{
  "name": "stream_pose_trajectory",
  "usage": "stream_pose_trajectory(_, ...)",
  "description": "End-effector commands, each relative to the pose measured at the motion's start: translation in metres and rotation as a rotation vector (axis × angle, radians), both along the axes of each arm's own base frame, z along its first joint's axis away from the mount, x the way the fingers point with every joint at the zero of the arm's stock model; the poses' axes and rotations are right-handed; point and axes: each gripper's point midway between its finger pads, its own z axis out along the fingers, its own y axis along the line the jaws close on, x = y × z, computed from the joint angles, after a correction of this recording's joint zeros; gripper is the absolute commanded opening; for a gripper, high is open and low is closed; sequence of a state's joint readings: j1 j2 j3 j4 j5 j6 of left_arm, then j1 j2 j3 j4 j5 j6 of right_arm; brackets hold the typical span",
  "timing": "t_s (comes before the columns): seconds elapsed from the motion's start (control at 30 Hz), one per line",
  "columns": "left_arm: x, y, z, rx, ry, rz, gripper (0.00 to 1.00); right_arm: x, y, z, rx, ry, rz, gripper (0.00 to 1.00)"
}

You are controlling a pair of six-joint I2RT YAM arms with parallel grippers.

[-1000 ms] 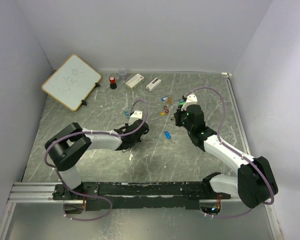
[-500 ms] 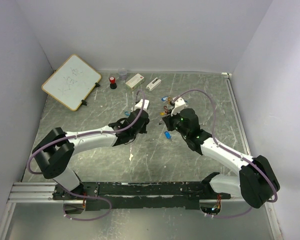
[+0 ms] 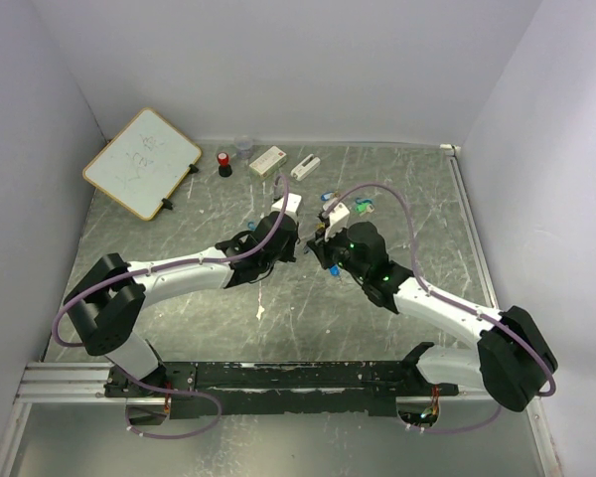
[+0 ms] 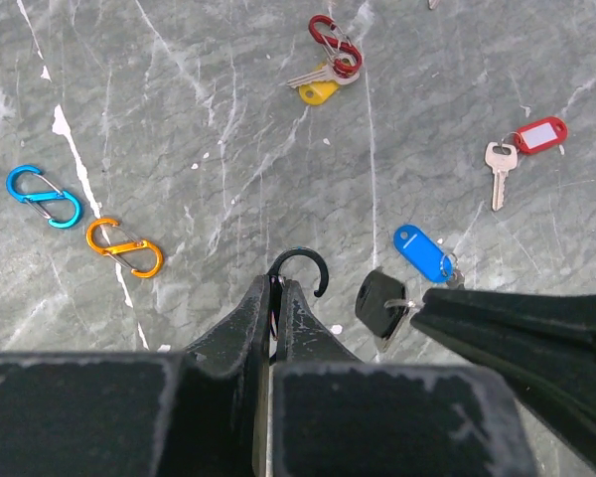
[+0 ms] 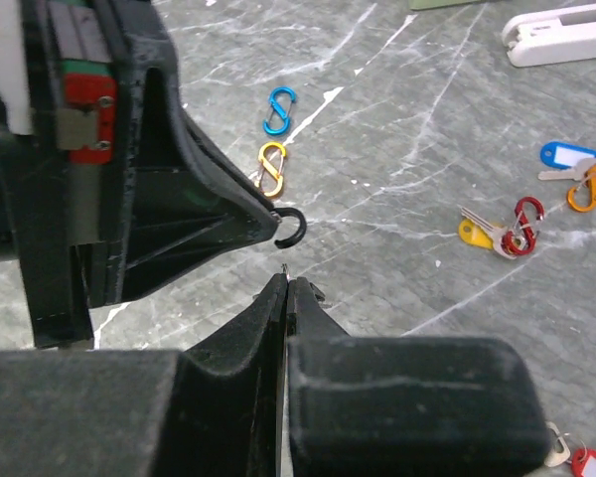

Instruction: Put the keys on the keyring

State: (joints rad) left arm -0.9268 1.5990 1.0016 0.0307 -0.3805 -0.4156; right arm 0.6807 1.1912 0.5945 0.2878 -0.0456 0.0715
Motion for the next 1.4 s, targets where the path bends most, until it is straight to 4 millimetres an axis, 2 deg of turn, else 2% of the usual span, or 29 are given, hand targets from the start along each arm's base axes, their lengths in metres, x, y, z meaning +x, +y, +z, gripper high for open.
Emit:
stream_pose_trajectory(0.0,0.002,-0.012,0.023,-0.058,-0.035,-0.034,0.07,-0.005,0.012,0.004,-0.008,-0.039,0.062,0.0)
stream_pose_trajectory(0.27,-0.006,-0.015,0.033,-0.097,-0.047,-0.088,0.07,-0.008,0.021,-0.006,-0.041,-0.023,0.101,0.0)
stream_pose_trajectory(0.5,-0.012,-0.014,0.039,-0.114,-0.064,-0.122,0.07,-0.009,0.023,-0.005,-0.04,-0.034,0.105,0.0)
stream_pose_trajectory(0.87,-0.014,-0.012,0.03,-0.095,-0.034,-0.146,0.07,-0.015,0.022,0.006,-0.017,-0.078,0.117,0.0)
stream_pose_trajectory(1.37,-0.012,-0.007,0.025,-0.056,-0.036,-0.161,0.07,-0.014,0.021,0.004,-0.027,-0.077,0.105,0.0)
